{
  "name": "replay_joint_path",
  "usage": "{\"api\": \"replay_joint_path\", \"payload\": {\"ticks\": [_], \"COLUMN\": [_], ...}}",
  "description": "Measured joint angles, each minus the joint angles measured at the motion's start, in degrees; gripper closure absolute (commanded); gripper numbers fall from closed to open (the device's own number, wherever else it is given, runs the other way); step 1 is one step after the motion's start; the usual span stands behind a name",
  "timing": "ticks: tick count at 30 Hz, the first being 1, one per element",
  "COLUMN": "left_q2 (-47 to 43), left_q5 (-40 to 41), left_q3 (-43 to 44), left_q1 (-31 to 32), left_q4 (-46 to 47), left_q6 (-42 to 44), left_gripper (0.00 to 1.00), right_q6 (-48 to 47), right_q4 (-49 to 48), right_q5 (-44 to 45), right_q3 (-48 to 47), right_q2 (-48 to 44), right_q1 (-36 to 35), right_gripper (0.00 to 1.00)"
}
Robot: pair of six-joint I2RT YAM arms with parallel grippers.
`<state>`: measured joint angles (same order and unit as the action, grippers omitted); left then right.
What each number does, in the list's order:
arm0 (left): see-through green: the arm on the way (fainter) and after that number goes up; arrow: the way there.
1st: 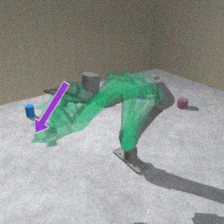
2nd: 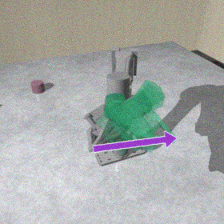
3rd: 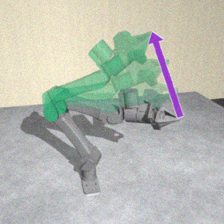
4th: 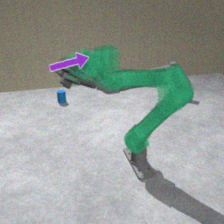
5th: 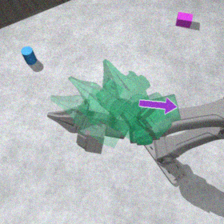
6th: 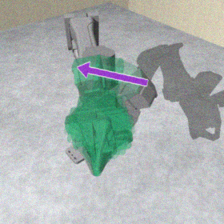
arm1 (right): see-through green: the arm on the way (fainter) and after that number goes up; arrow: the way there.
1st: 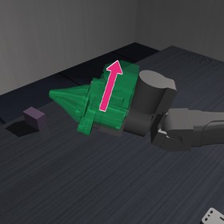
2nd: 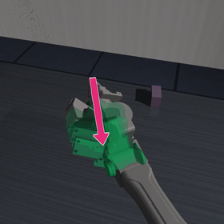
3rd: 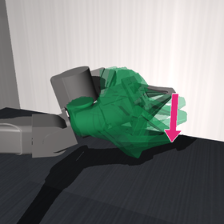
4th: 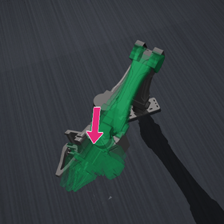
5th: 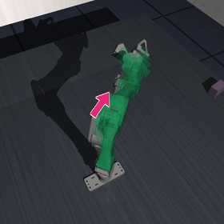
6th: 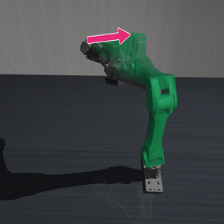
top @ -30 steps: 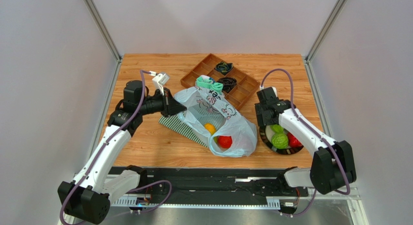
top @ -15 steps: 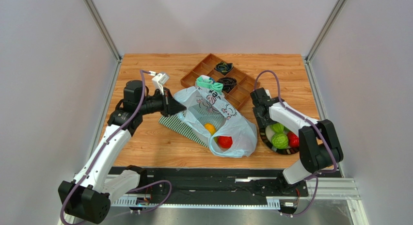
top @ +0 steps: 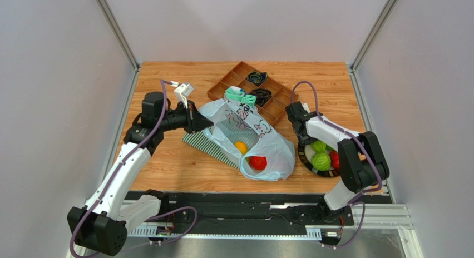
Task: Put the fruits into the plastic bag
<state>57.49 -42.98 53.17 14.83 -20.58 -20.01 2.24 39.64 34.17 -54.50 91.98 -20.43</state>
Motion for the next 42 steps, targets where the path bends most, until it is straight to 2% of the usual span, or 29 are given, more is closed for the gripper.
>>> {"api": "replay_joint_path", "payload": {"ticks": [8,21,32,42], "left_q2": [0.0,0.0,0.0,0.0], "left_q5": [-0.02,-0.04,-0.15,-0.46], "left_q3": [0.0,0.0,0.0,0.0], "left_q1": [-0.31,-0.35,-0.35,-0.42], "left_q4": [0.0,0.0,0.0,0.0], "left_q6": [0.0,0.0,-0.02,-0.02], "left_gripper": [1.0,1.0,1.0,1.0], "right_q6": [-0.37,0.87,3.13,8.57], "right_q4": [0.02,0.22,0.98,-0.48], "right_q5": [1.92,-2.95,-12.74,-27.76], "right_q3": [0.0,0.0,-0.42,-9.01], "right_q2": [0.04,-4.83,-16.48,-28.79], "right_q1": [-0.24,-1.97,-2.05,-2.54], "right_gripper": [0.66,0.74,0.78,0.83]}}
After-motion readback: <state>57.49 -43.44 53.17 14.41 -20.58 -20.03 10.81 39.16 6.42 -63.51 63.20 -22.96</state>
